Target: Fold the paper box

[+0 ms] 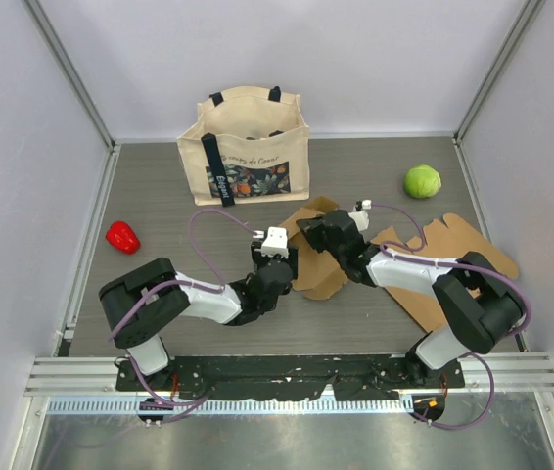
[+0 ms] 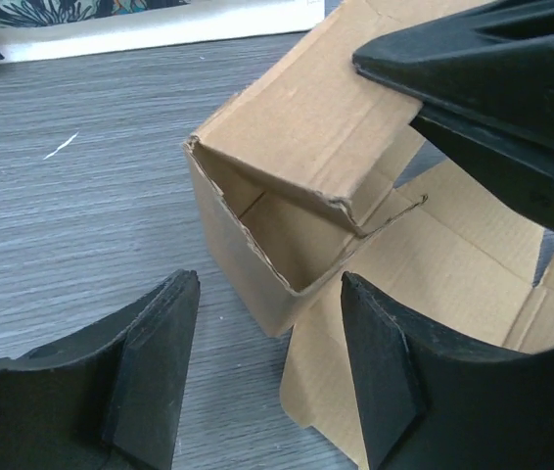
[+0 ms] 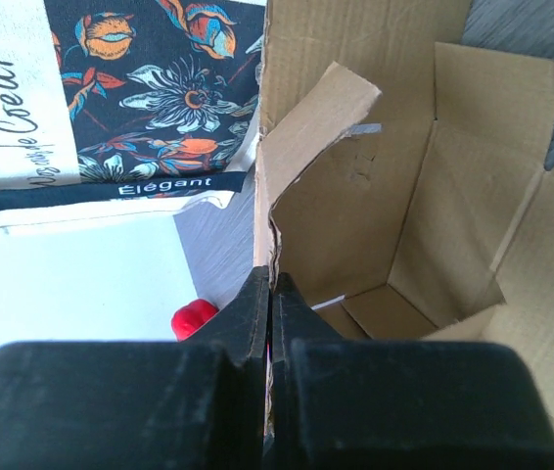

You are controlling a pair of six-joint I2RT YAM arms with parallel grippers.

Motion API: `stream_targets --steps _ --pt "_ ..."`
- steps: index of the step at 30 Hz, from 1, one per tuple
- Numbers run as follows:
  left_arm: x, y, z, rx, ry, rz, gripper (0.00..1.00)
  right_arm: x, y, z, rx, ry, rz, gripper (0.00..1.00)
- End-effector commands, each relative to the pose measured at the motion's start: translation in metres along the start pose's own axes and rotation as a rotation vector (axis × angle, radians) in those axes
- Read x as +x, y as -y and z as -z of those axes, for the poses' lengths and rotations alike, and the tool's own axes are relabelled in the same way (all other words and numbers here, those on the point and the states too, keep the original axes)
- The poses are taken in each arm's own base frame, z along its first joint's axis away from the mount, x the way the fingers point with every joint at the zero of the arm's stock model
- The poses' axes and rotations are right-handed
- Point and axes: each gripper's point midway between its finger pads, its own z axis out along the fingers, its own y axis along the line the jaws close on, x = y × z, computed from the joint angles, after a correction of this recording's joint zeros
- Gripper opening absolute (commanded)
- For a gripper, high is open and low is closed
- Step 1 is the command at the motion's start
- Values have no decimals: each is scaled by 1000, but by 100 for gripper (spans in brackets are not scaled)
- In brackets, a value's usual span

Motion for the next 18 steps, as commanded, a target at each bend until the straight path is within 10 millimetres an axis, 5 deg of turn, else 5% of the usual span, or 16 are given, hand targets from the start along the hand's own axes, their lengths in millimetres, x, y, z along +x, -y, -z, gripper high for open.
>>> stream_targets --steps 1,9,18 --pt "-30 7 6 63 100 99 65 -3 7 -7 85 30 84 1" --pt "-14 -14 15 67 79 106 69 -11 -3 -18 97 48 129 1" --pt "-26 -31 17 125 134 186 64 -6 12 -18 109 29 108 1"
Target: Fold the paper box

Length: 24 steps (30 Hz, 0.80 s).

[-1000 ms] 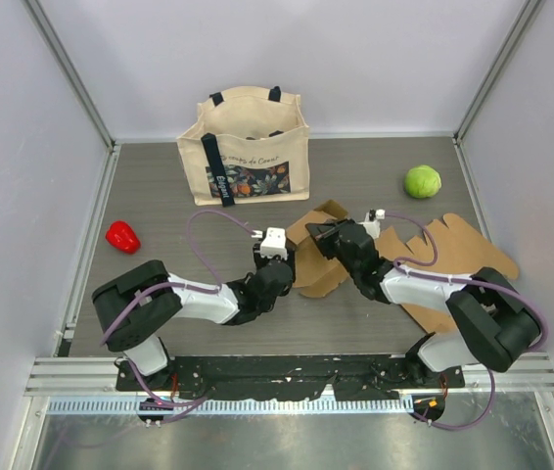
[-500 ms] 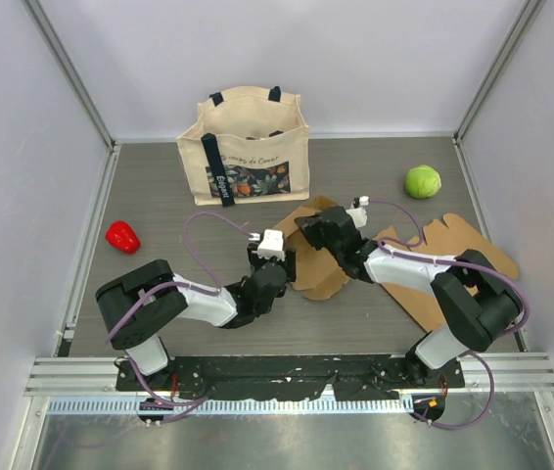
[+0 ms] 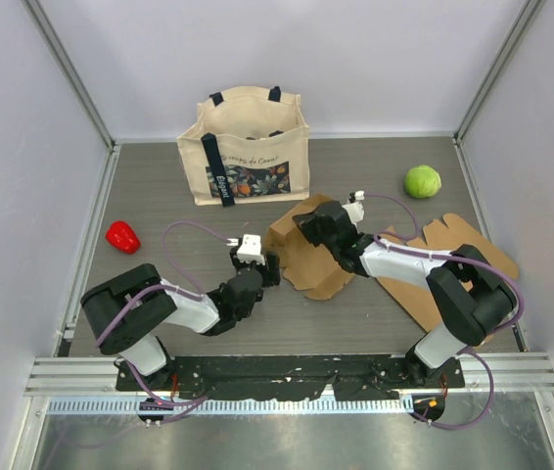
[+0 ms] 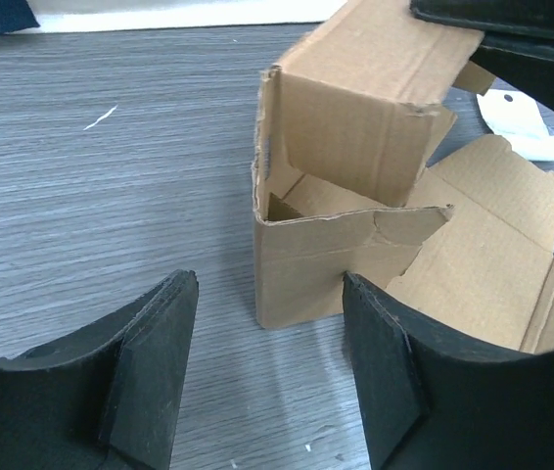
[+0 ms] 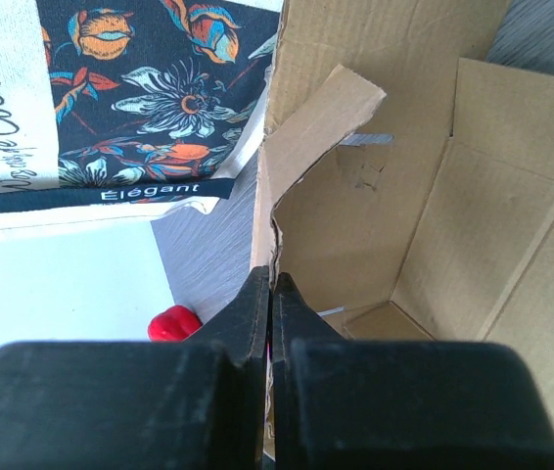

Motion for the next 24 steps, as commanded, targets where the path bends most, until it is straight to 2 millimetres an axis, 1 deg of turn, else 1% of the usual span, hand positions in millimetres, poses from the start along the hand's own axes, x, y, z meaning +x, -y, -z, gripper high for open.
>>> stream_targets --steps 1,3,4,6,8,9,10,13,15,16,17,18,19,20,21,22,24 --pt "-33 6 1 85 95 113 64 -4 22 -1 57 22 29 1" --pt "-32 5 -3 93 86 105 64 -4 20 -1 48 21 17 1" --pt "-32 11 -4 131 80 91 65 -2 20 -1 46 14 13 1" --pt "-36 17 -8 153 84 79 67 -1 18 -1 42 7 8 1" --pt "-38 27 -12 186 80 60 68 0 17 -1 41 2 6 1" --pt "-35 29 -14 189 67 51 68 0 18 -1 43 2 2 1" --pt "-37 35 -19 198 70 54 67 0 17 -1 41 1 -2 1" --pt "-40 49 -26 226 69 68 62 0 18 0 44 0 -7 1" --pt "-39 52 -31 225 64 73 58 -1 19 1 47 8 -14 1" --pt "-42 55 -34 223 71 82 56 -1 23 2 54 7 -19 1" --pt "-38 55 -36 219 62 82 54 -2 23 3 53 12 -23 1" --pt "-38 52 -38 194 64 85 52 -4 23 4 51 18 -25 1" --pt "-40 52 -40 182 71 95 49 -4 28 5 64 21 -24 1" --pt "-38 52 -41 172 70 94 48 -4 29 6 66 21 -24 1" --pt "-40 47 -42 134 82 88 47 -5 31 7 69 29 -31 1" --pt "-39 49 -41 121 86 76 46 -4 34 7 76 27 -37 1" --pt "-36 41 -42 53 93 27 46 -3 38 8 82 27 -43 1"
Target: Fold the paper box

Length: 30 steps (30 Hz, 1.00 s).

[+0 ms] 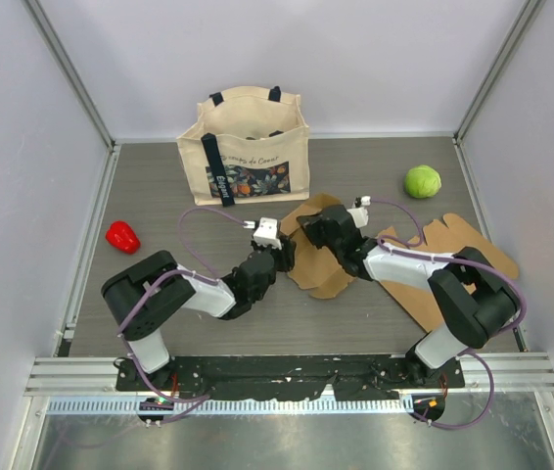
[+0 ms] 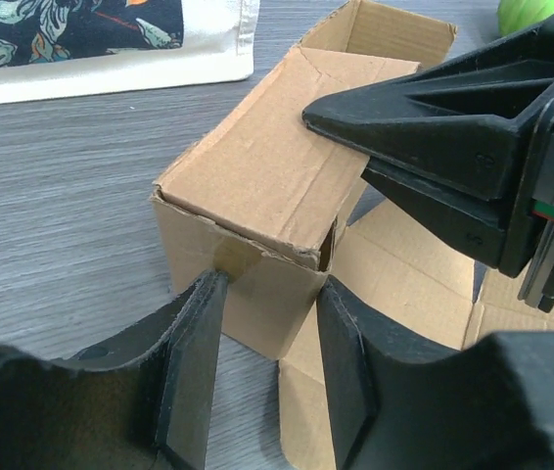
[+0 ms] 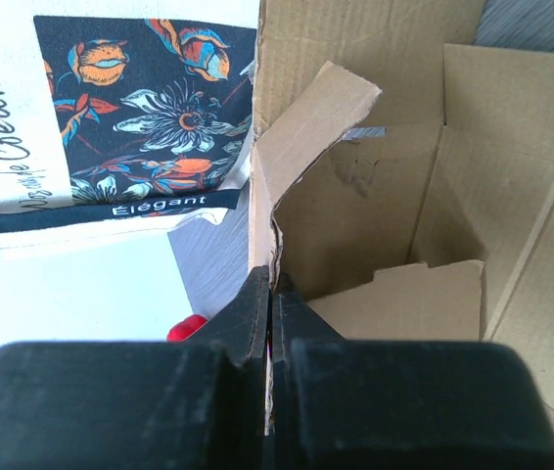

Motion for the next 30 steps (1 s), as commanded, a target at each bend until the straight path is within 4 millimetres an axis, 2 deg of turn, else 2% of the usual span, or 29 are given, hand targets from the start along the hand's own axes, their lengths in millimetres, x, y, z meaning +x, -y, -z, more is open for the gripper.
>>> stream_targets --steps 1,5,10,16,21,24,26,30 --pt "-14 -1 -4 -114 75 -47 47 -2 33 5 93 22 17 1" --pt "-8 -2 -2 -153 77 -90 52 2 42 6 99 22 10 1" --pt "1 -11 2 -209 75 -119 50 3 54 8 102 28 31 1" --pt "4 -10 0 -238 88 -137 47 2 61 9 104 37 35 1" --pt "-2 -7 -5 -251 115 -143 46 6 59 7 101 21 32 1" --pt "-4 -6 -8 -265 125 -144 52 5 58 7 104 24 22 1" --pt "-3 -6 -10 -280 124 -152 53 6 59 8 107 25 15 1" --pt "-6 -6 -17 -347 132 -162 47 9 61 7 116 17 -14 1"
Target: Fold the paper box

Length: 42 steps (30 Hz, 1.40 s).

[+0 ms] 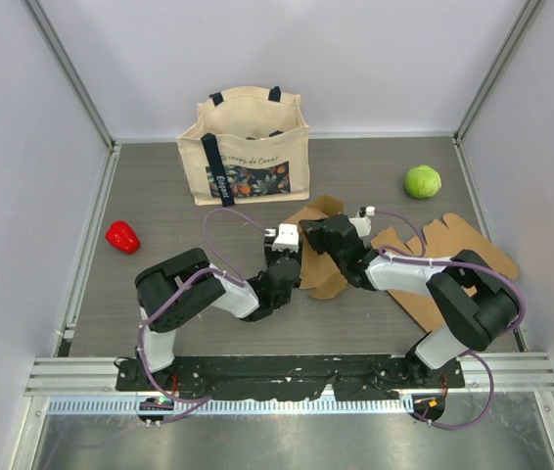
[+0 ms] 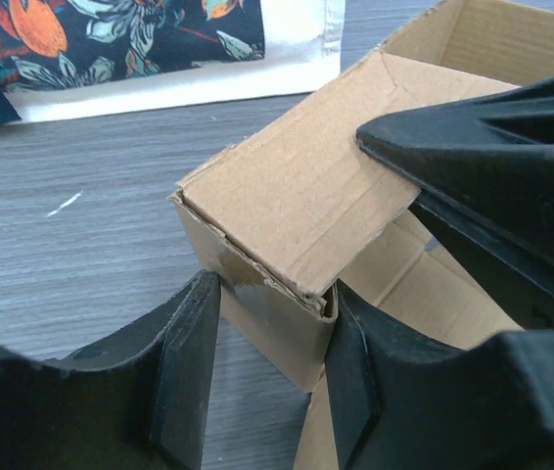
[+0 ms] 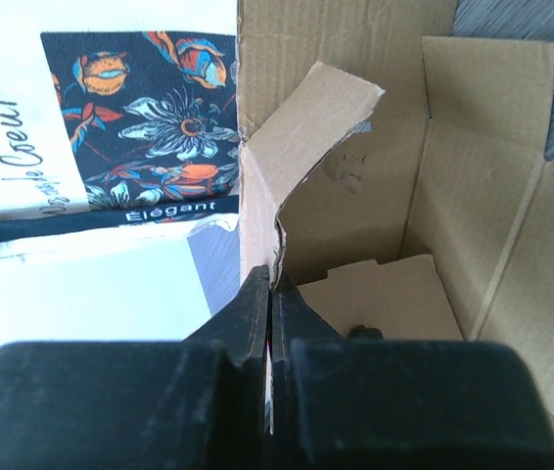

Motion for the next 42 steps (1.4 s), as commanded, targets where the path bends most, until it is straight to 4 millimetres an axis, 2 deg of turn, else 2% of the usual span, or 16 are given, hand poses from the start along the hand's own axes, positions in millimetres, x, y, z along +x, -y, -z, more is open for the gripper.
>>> stream_targets --steps 1,14,16,17,18,20,23,24,26,27,29,30,31,35,38,42 --pt "-18 -6 -9 -133 53 11 47 8 50 3 160 -17 49 1" --pt "-10 -22 -18 -289 89 -37 33 22 66 6 221 -58 66 1" --pt "-7 -23 -18 -291 89 -45 17 24 65 8 225 -64 97 1" --pt "-9 -22 -19 -295 89 -52 2 24 66 8 242 -63 118 1" --pt "-8 -21 -19 -290 80 -65 0 22 63 10 239 -54 175 3" --pt "-11 -19 -17 -257 79 -50 0 18 54 10 233 -45 256 12" --pt "-20 -24 -8 -239 72 -13 0 6 42 13 225 -43 431 39" --pt "-18 -21 -7 -202 54 -22 0 -2 31 17 201 -34 454 53" --pt "-27 -25 0 -180 45 6 0 -11 21 24 173 -37 605 67" --pt "-25 -22 3 -147 22 23 0 -18 20 28 187 -54 654 75" --pt "-32 -26 8 -112 2 70 0 -29 -1 43 126 -74 784 79" --pt "-23 -28 12 -101 -46 82 0 -31 -7 48 108 -89 818 80" --pt "-20 -25 13 -58 -81 86 0 -30 -25 62 39 -130 843 80" --pt "-26 -20 23 48 -198 133 0 -24 -48 104 -118 -241 1051 82" --pt "-32 -22 37 113 -287 133 0 -30 -60 133 -174 -248 1100 82" --pt "-33 -31 56 173 -413 103 0 -31 -64 152 -259 -253 1187 83"
